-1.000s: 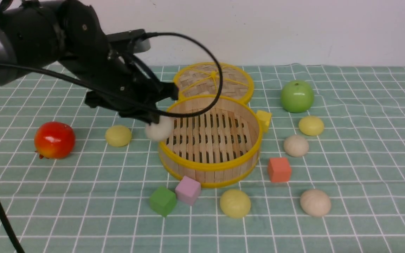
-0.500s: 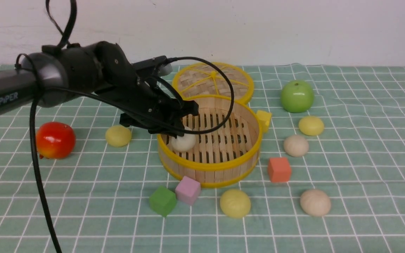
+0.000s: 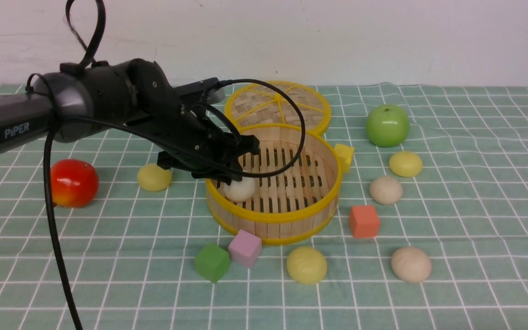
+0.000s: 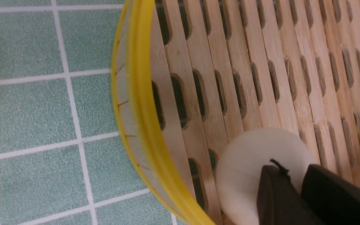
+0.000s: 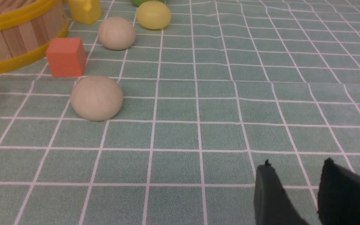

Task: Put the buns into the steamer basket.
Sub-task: Use the left arm to put the steamed stuffed bun into the steamer, then use the left arm to grab a steamed stuffed bun

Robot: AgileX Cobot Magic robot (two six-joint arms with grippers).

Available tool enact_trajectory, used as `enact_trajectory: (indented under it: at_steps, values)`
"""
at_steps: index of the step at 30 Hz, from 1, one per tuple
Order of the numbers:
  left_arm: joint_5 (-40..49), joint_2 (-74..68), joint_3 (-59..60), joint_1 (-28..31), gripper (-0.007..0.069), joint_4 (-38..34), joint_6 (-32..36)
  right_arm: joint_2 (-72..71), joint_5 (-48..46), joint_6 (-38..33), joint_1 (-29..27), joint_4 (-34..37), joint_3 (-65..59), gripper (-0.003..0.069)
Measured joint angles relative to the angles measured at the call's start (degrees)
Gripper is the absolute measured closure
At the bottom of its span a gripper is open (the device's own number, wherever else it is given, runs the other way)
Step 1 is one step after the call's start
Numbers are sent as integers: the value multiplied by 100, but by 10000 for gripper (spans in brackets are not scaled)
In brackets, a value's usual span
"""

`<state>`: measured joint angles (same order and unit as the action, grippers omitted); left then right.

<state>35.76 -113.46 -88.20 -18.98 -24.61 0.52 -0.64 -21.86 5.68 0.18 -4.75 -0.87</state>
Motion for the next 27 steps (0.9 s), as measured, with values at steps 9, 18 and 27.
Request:
enact_trajectory:
  at_steps: [9,18,27]
  values:
    - [74,75,0,0,292,160,-12,0,0,0,0,0,0,419]
    - [-459,595,0,85,261,1149,-245,0,0,0,0,0,0,419]
    - [-659,370,0,816,261,1822,-980,0,0,0,0,0,0,419]
